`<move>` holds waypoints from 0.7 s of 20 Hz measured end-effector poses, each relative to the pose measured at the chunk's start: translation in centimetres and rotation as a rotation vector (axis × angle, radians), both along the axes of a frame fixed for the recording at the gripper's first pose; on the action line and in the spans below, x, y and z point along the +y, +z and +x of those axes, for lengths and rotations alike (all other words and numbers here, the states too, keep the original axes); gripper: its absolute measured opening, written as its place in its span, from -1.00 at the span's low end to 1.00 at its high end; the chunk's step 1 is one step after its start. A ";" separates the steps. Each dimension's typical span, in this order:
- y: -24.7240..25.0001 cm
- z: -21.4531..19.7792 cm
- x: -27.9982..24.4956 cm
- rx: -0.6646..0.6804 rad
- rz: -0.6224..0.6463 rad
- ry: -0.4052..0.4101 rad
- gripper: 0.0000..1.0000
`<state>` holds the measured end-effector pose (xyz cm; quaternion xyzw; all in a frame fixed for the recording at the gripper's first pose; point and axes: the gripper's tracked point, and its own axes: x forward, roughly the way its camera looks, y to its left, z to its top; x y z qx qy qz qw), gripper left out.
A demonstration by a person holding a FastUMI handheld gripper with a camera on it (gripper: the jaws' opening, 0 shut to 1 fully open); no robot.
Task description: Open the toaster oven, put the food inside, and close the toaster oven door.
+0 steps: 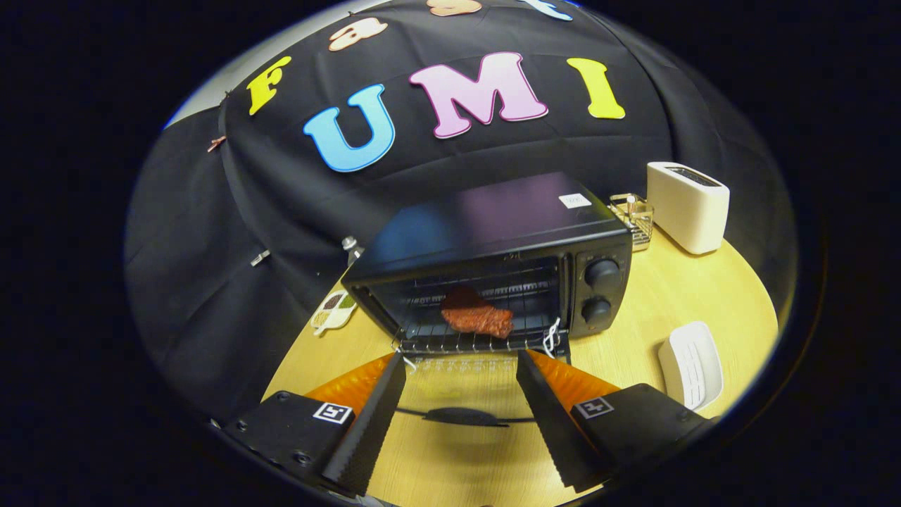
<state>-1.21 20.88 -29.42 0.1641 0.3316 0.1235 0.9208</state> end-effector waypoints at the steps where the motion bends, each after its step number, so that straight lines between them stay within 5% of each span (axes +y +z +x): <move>1: -0.4 -0.8 0.2 0.016 -0.007 0.005 0.96; 14: -9.5 -6.9 3.0 0.298 -0.171 0.062 0.97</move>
